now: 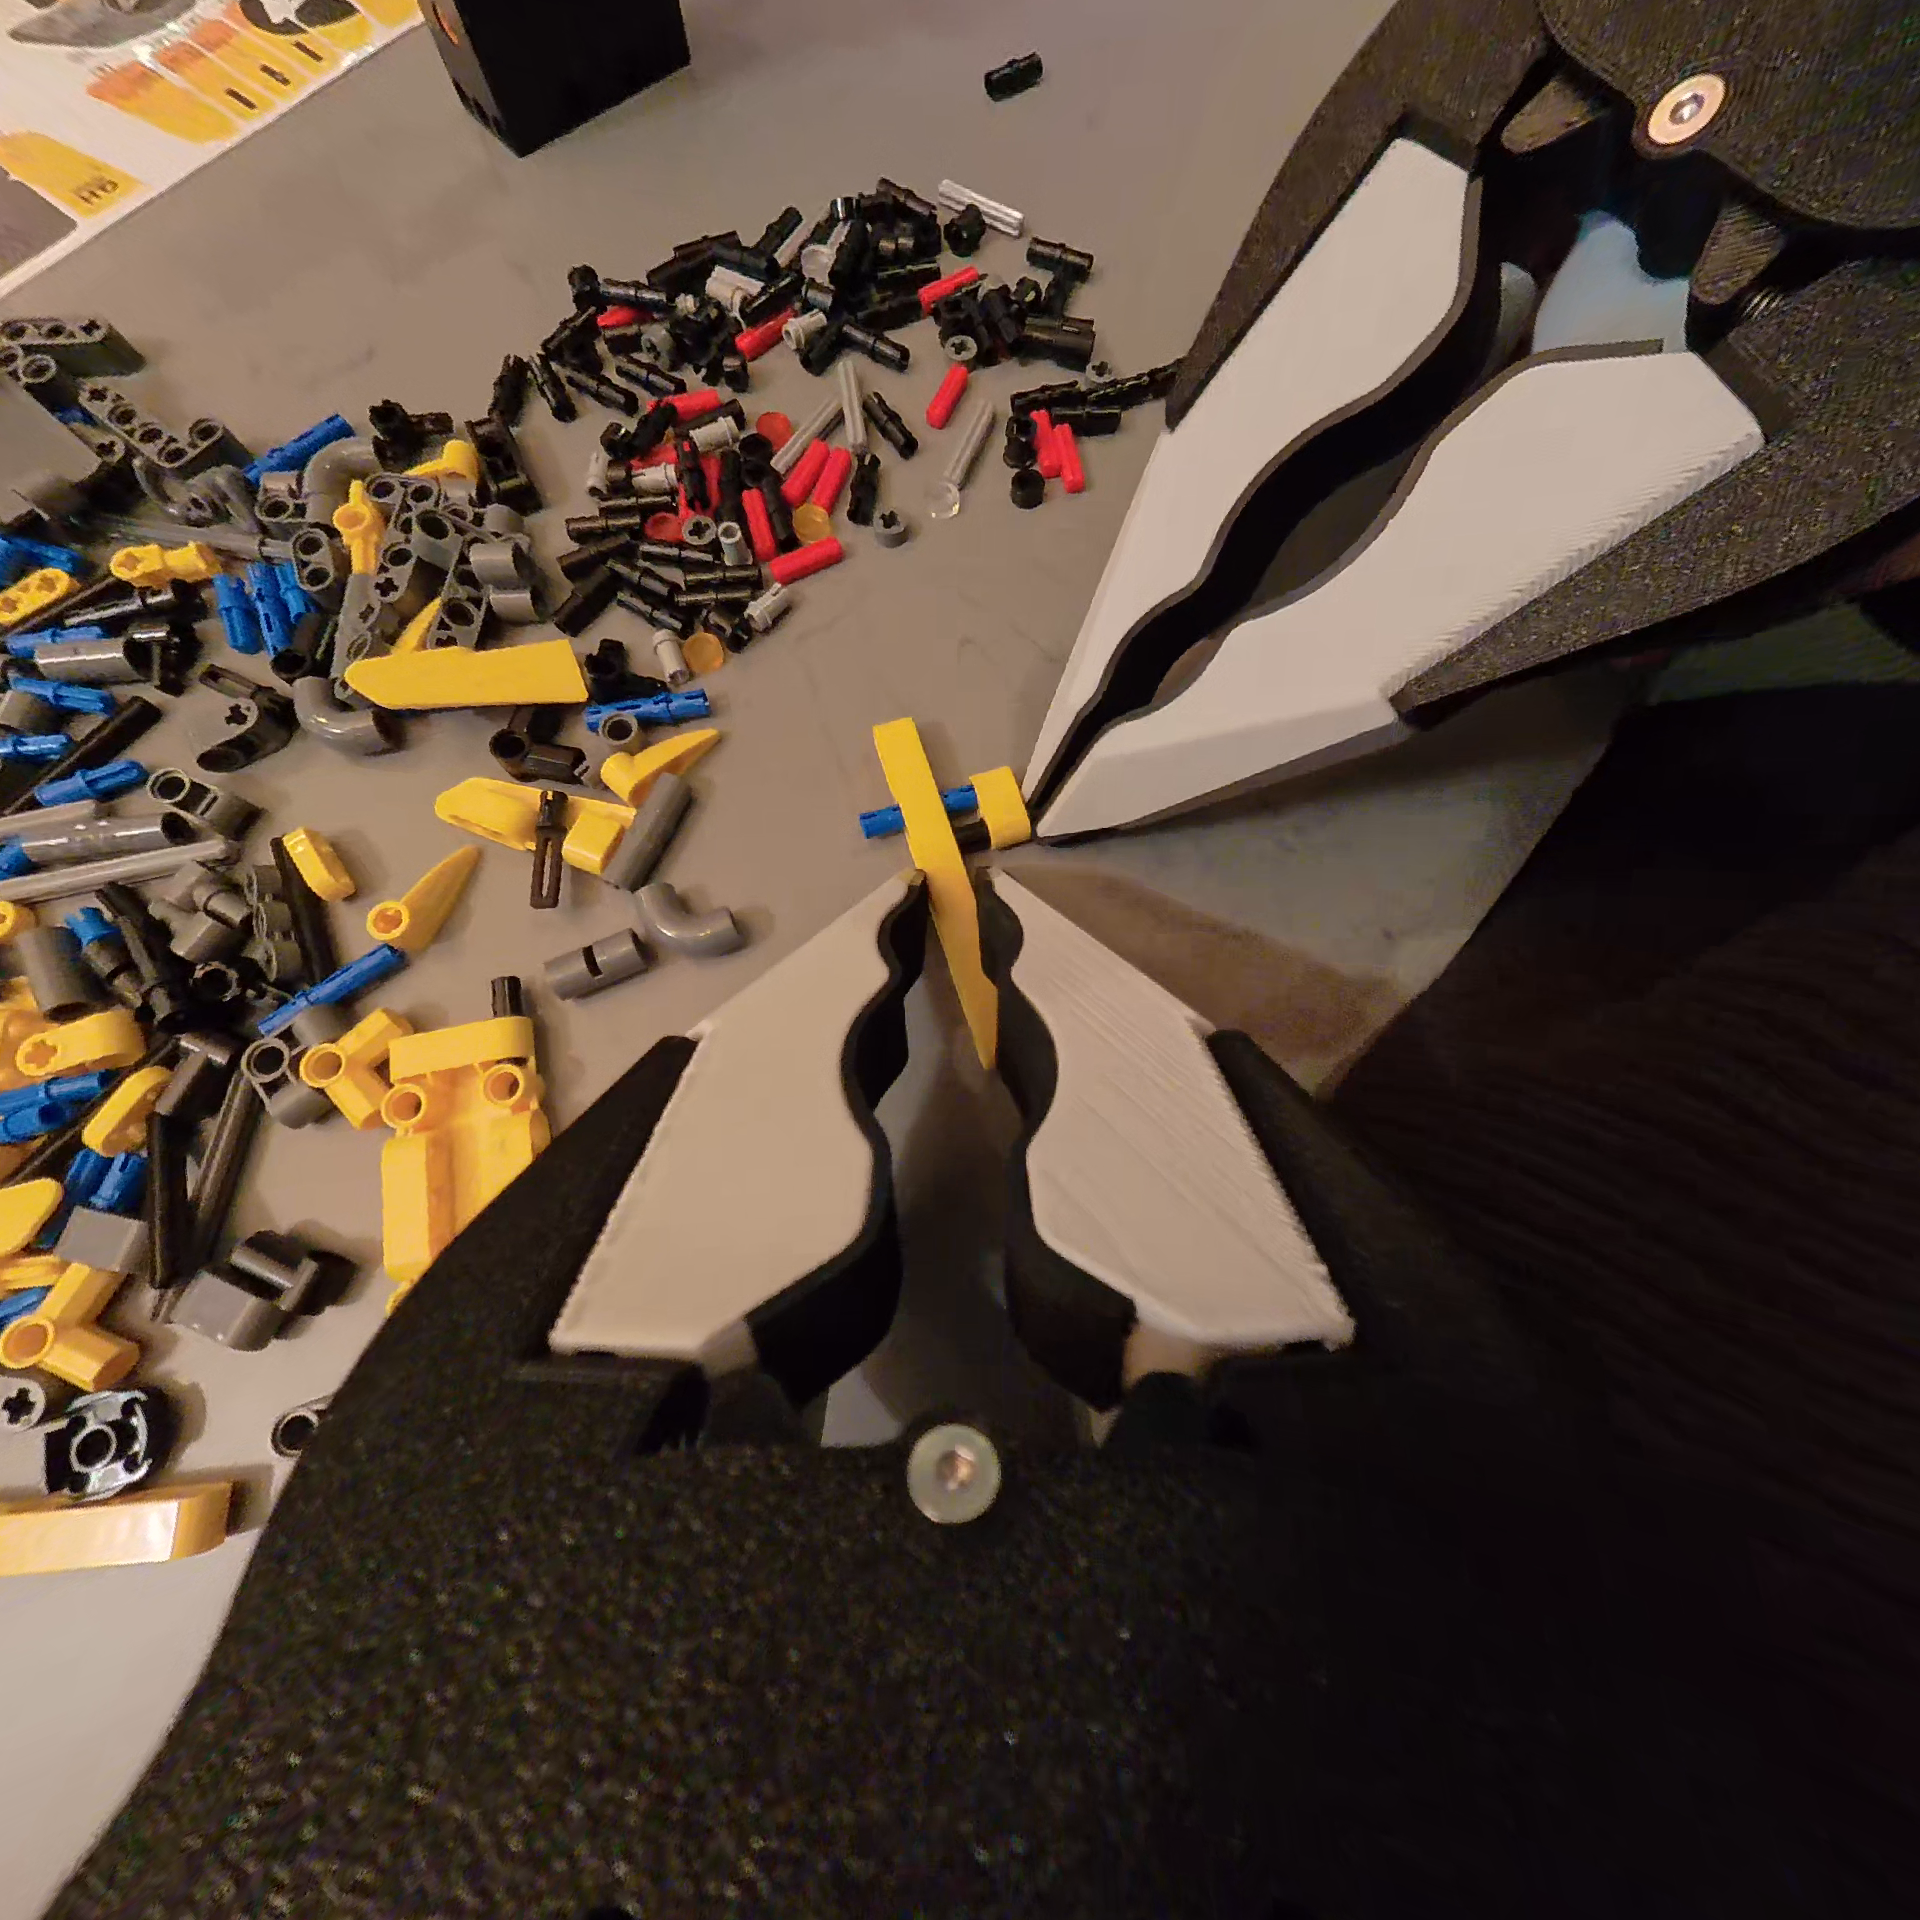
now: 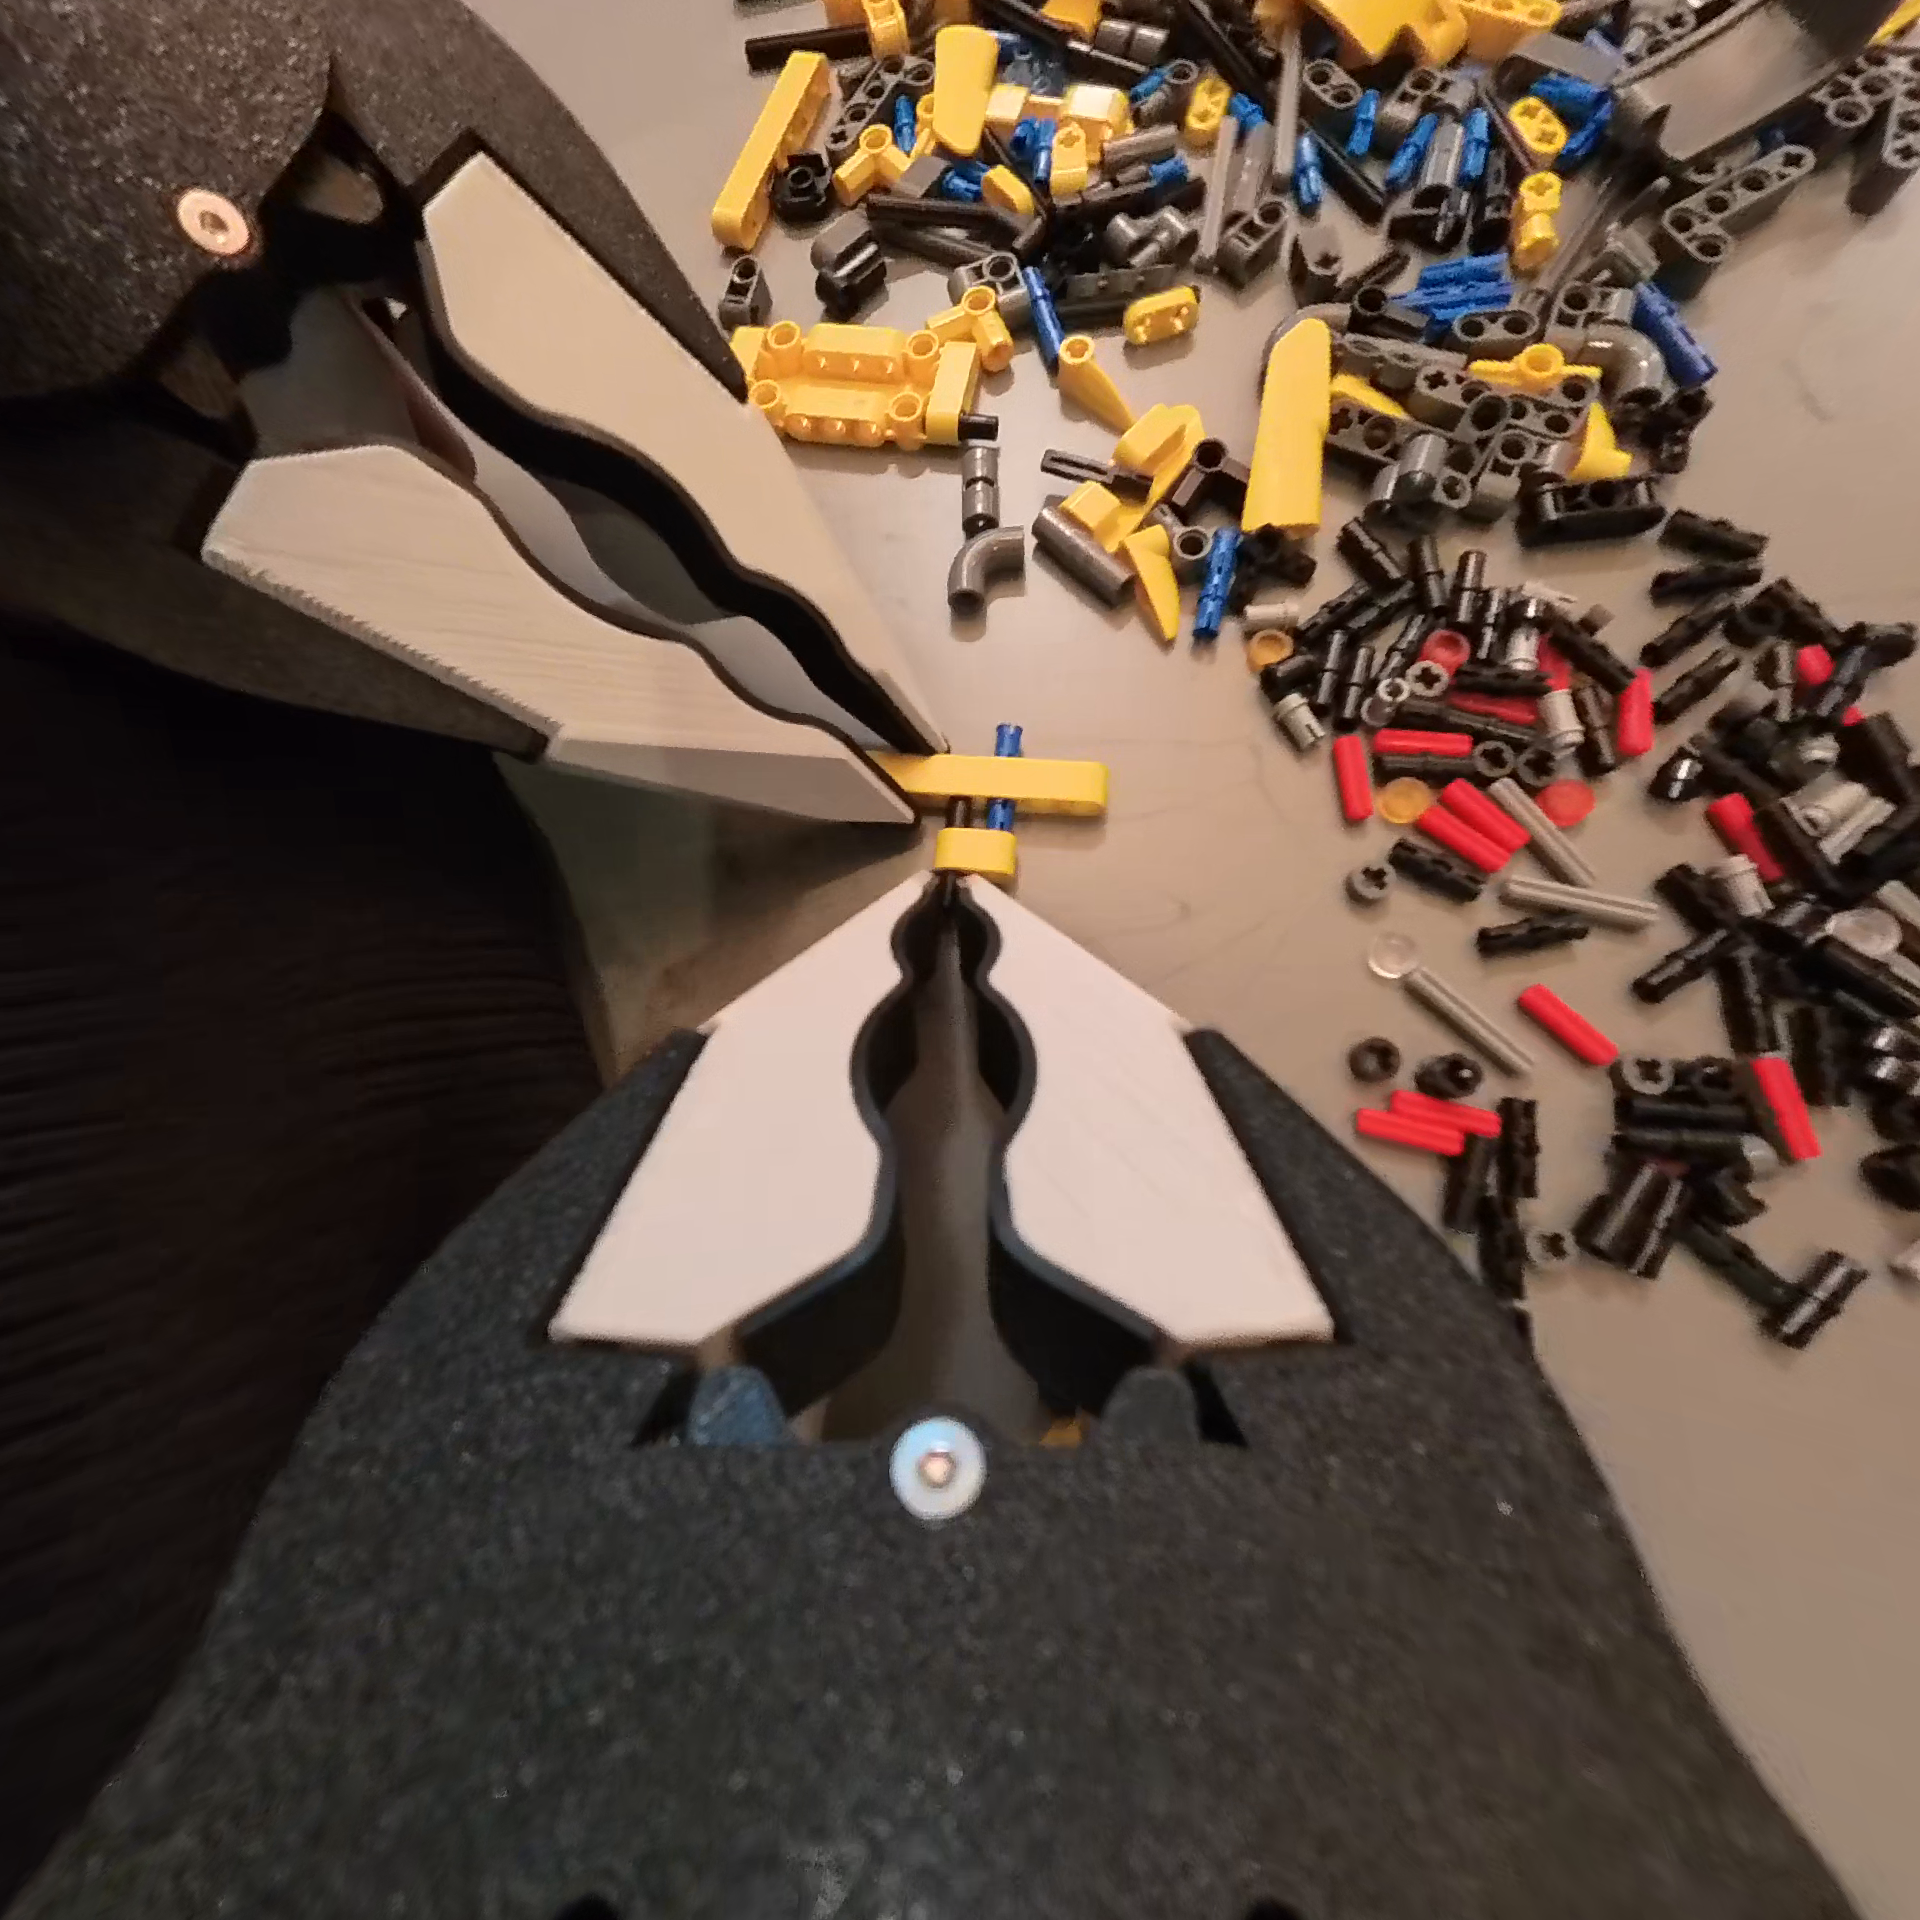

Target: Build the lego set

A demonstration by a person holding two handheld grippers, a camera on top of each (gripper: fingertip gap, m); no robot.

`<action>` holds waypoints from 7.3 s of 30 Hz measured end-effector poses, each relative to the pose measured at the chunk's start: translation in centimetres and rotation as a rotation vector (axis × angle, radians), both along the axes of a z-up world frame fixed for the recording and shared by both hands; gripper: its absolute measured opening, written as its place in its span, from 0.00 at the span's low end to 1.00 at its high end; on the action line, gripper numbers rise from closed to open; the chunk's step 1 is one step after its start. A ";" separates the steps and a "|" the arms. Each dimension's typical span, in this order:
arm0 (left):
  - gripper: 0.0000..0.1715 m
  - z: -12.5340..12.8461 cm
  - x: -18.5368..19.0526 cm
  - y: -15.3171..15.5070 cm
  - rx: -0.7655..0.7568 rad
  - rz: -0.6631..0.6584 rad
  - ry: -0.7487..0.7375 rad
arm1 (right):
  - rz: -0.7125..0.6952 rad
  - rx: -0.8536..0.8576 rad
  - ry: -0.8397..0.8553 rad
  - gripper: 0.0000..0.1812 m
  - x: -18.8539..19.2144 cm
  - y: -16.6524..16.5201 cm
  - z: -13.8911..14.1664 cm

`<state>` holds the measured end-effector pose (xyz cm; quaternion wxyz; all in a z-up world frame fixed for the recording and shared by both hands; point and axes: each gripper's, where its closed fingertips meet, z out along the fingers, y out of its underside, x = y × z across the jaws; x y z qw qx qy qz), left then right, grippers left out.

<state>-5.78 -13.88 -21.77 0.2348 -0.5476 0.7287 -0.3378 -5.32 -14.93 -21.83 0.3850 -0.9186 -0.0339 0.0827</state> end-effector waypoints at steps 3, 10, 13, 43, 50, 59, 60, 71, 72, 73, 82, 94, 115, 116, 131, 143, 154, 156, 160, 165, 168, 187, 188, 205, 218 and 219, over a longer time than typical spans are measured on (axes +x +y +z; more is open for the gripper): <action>0.05 0.0 0.0 0.0 0.002 0.005 -0.004 | -0.024 0.012 0.022 0.01 0.0 0.0 0.0; 0.05 0.0 0.3 0.0 0.043 -0.016 -0.003 | 0.020 0.012 0.025 0.00 0.1 0.0 0.1; 0.05 0.0 0.2 0.0 0.049 -0.031 0.007 | 0.046 0.009 -0.009 0.00 0.1 0.0 0.1; 0.05 0.0 0.2 -0.1 0.012 -0.240 0.088 | 0.616 -0.130 -0.112 0.00 -0.2 0.1 0.0; 0.05 0.0 0.2 -0.1 0.006 -0.247 0.105 | 0.461 -0.152 -0.016 0.00 -0.1 0.2 0.1; 0.06 -0.1 0.2 -0.1 0.087 -0.343 0.109 | 0.526 -0.085 -0.136 0.00 -0.2 0.1 0.1; 0.06 -0.1 0.2 -0.1 0.093 -0.355 0.109 | 0.562 -0.086 -0.144 0.00 -0.2 0.1 0.1; 0.06 -0.1 0.1 0.0 0.058 -0.386 0.098 | 0.447 -0.146 0.003 0.00 -0.2 -0.1 0.0; 0.06 -0.1 0.1 0.0 0.051 -0.388 0.101 | 0.414 -0.143 0.017 0.00 -0.2 -0.1 0.0; 0.06 -0.1 0.1 0.0 0.051 -0.394 0.103 | 0.383 -0.136 0.027 0.00 -0.2 -0.1 0.0; 0.06 -0.2 0.5 0.5 0.099 -0.383 0.104 | 0.234 -0.059 -0.003 0.02 -0.1 -0.2 0.0; 0.06 -0.1 0.5 0.5 0.064 -0.255 0.082 | 0.080 -0.018 -0.046 0.02 0.1 0.1 0.0; 0.12 0.0 0.3 0.7 0.008 -0.190 0.084 | 0.126 0.064 -0.192 0.13 4.0 -1.4 2.1; 0.11 0.0 0.4 0.7 0.011 -0.196 0.078 | 0.163 0.069 -0.167 0.13 4.6 -1.4 2.4; 0.05 -0.1 1.2 0.8 0.044 -0.316 0.016 | 0.587 0.189 -0.184 0.15 4.4 -0.1 2.6; 0.05 -0.2 1.2 0.8 0.108 -0.317 -0.015 | 0.620 0.064 -0.186 0.21 3.2 0.3 0.1; 0.05 -0.2 1.2 0.7 0.126 -0.324 -0.025 | 0.710 0.060 -0.110 0.20 1.8 1.0 0.0; 0.05 -0.1 1.2 0.7 0.140 -0.324 -0.032 | 0.698 0.063 -0.100 0.20 1.5 1.2 0.0; 0.05 -0.2 1.2 0.7 0.104 -0.325 -0.014 | 0.686 0.079 -0.147 0.19 1.4 1.2 0.0; 0.05 -0.2 1.2 0.7 0.070 -0.334 0.002 | 0.674 0.083 -0.119 0.19 1.5 1.2 0.0; 0.05 -0.1 1.2 0.6 0.060 -0.347 0.006 | 0.667 0.079 -0.133 0.19 1.5 1.1 -0.1; 0.05 -0.1 1.3 0.2 0.051 -0.415 0.008 | 0.656 0.087 -0.154 0.18 1.5 0.9 0.0; 0.05 -0.1 1.3 0.2 0.054 -0.415 0.007 | 0.656 0.086 -0.154 0.18 1.6 0.9 0.0; 0.05 -0.1 1.3 0.2 0.054 -0.415 0.007 | 0.658 0.093 -0.179 0.17 1.6 0.9 0.0; 0.15 0.1 1.2 0.2 0.103 -0.420 -0.038 | 0.661 0.103 -0.185 0.17 1.5 0.8 0.0; 0.16 0.2 1.2 0.2 0.096 -0.416 -0.043 | 0.661 0.103 -0.185 0.17 1.5 0.8 0.0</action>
